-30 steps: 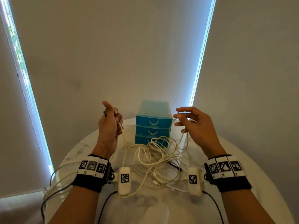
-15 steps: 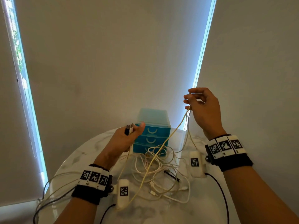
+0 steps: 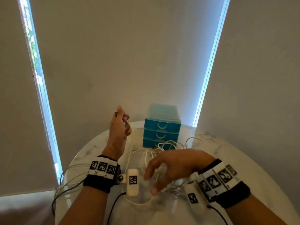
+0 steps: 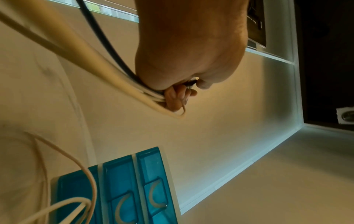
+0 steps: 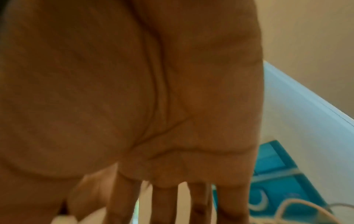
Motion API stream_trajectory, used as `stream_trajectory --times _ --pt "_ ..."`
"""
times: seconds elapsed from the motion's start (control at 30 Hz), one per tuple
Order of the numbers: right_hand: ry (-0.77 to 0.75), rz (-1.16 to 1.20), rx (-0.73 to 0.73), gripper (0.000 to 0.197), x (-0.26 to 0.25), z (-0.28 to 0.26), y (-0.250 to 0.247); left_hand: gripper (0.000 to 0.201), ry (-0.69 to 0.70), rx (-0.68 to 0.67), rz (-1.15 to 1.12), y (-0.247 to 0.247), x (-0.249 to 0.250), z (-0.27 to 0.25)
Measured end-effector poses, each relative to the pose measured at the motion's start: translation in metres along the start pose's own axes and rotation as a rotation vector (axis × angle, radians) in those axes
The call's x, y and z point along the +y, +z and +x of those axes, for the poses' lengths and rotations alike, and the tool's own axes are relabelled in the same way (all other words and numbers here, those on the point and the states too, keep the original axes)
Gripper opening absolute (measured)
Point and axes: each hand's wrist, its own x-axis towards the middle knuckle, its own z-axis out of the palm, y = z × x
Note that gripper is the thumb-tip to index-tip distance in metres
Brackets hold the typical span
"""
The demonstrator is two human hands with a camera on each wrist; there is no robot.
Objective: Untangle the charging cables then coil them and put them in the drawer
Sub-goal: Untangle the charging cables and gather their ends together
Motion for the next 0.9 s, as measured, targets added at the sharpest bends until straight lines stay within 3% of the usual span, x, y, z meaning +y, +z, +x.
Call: stream_trajectory --times 0.07,0.17,0.3,0.37,0.43,0.53,0.6,0.67,0.77,0.8,0.9 --pt "0.014 -0.041 -0.049 0.039 0.01 0.014 0.015 0.036 0.009 0.015 -0.072 -0.007 0.003 0.004" --pt "0.013 -0.117 0.03 0.026 0.027 0.027 0.028 0.037 0.026 0.06 -0.142 -0.019 0.006 0.008" --pt "-0.04 0.019 -0.092 0.036 0.034 0.017 0.02 0.038 0.062 0.18 -0.229 -0.03 0.007 0.015" --pt "-0.108 0.133 -0.095 0.032 0.035 0.013 0.015 0.038 0.056 0.223 -0.275 -0.034 0.006 0.018" --pt "-0.099 0.154 0.079 0.034 0.04 0.021 0.015 0.039 0.042 0.241 -0.308 -0.034 0.005 0.018" --pt "0.042 -0.106 0.319 0.041 0.034 0.041 0.015 0.04 0.027 0.262 -0.317 -0.034 0.004 0.017" --pt "0.11 -0.226 0.435 0.034 0.026 0.051 0.016 0.039 0.006 0.274 -0.31 -0.034 0.001 0.016" --pt "0.082 -0.19 0.46 0.029 0.02 0.053 0.016 0.038 -0.012 0.293 -0.334 -0.035 0.0 0.016" --pt "0.041 -0.075 0.373 0.035 0.015 0.054 0.02 0.037 -0.006 0.314 -0.378 -0.039 0.002 0.017" --pt "0.057 -0.09 0.413 0.031 0.016 0.054 0.019 0.038 -0.01 0.297 -0.395 -0.041 0.003 0.018" --pt "0.154 -0.036 0.781 0.017 0.033 0.052 0.006 0.039 -0.084 0.118 -0.362 -0.043 0.0 0.019"
